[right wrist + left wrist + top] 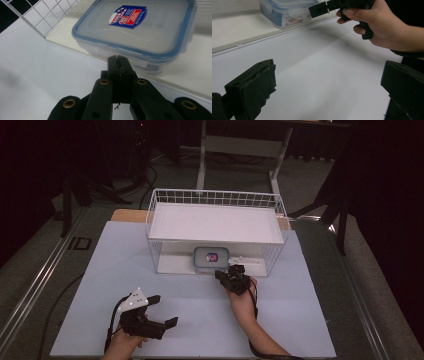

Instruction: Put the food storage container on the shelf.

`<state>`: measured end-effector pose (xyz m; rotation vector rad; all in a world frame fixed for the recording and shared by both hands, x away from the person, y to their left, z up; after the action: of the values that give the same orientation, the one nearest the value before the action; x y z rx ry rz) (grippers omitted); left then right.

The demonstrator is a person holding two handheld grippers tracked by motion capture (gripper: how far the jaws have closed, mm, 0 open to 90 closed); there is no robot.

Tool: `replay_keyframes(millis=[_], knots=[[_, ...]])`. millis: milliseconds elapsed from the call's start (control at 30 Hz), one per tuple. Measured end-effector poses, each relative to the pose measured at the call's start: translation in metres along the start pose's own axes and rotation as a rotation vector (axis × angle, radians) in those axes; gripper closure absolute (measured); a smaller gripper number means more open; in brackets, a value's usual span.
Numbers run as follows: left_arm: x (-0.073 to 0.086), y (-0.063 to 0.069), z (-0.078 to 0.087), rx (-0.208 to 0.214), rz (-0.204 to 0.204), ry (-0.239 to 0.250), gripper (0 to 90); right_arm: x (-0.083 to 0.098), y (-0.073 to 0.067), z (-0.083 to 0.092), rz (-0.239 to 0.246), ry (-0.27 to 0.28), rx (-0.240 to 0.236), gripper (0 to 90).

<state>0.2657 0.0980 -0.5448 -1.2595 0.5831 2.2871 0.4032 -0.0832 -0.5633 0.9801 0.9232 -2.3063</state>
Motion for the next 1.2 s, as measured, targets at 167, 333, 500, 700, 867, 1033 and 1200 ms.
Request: replay_keyframes(millis=[167,333,500,700,867,1033,1200], knots=[[0.0,-0.001,-0.002,-0.022,-0.038,0.018,0.7,0.0,-0.005,-0.011,0.028,-0.016,-0.007,90.0],[-0.003,-0.004,-0.001,-0.039,-0.03,0.044,0.7,-0.003,-0.005,-0.022,0.032,-0.02,-0.008,90.0],[-0.004,-0.007,0.001,-0.037,-0.014,0.064,0.8,-0.008,0.0,-0.029,0.024,-0.014,0.006,90.0],[-0.004,-0.007,-0.001,-0.039,-0.021,0.061,0.8,-0.016,0.004,-0.037,0.007,0.003,0.015,90.0],[-0.005,-0.006,0.0,-0.036,-0.03,0.069,0.8,-0.018,0.009,-0.044,0.01,0.006,0.021,90.0],[-0.004,-0.007,0.0,-0.034,-0.025,0.063,0.8,-0.02,0.016,-0.045,-0.015,0.009,0.037,90.0],[-0.004,-0.007,0.0,-0.035,-0.038,0.065,0.8,-0.026,0.022,-0.044,-0.025,0.02,0.046,90.0]])
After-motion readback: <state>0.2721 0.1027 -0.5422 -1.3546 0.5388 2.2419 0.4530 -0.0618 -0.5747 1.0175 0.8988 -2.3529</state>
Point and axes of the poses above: each handheld gripper's, and its own axes: z roughly backward along the jaws, x roughly out of its underside, y roughly to its right, the point moved 9 cm from there along -z, roughly forward along the jaws, and after that the axes turned 13 degrees about -x, right-handed, at the moved point
